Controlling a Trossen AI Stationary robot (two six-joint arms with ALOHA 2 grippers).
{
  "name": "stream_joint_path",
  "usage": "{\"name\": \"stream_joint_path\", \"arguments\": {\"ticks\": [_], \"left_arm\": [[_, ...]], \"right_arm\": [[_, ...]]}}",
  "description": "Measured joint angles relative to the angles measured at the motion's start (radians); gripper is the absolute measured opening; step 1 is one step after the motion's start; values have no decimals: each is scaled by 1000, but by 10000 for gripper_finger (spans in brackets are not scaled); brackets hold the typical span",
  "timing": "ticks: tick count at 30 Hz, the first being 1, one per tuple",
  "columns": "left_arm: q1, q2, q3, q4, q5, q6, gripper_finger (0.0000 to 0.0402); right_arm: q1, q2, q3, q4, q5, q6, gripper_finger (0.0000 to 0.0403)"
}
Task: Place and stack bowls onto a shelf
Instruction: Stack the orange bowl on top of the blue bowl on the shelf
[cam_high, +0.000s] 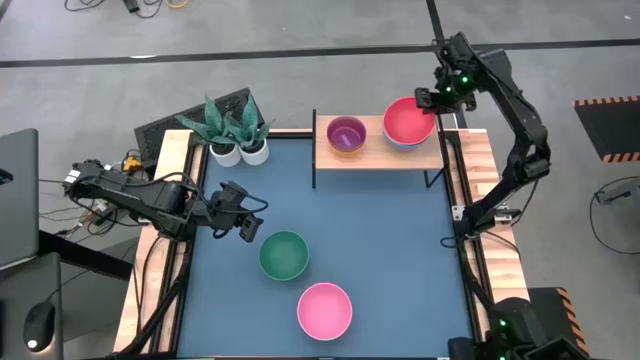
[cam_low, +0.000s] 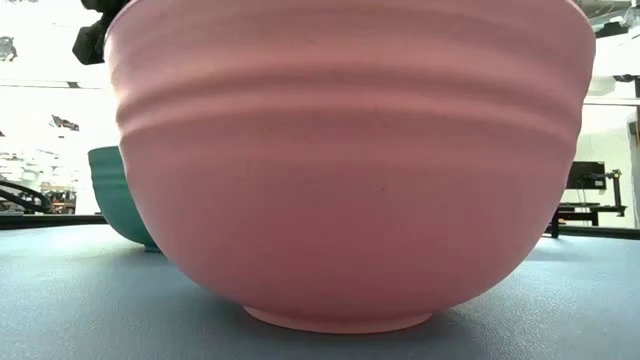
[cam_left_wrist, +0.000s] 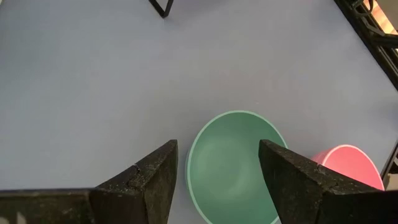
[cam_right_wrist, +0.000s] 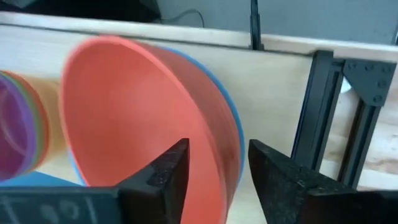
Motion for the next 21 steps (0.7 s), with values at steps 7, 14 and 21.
{"name": "stream_joint_path", "arguments": {"ticks": [7, 14, 21], "left_arm": [[0, 0, 0, 0, 0, -1, 209], [0, 0, 0, 0, -18, -3, 209], [0, 0, 0, 0, -28, -3, 209]], "right_arm": [[4, -2, 139, -1, 37, 0, 180], [16, -2, 216, -10, 48, 3, 100], [37, 37, 215, -25, 56, -26, 17]]}}
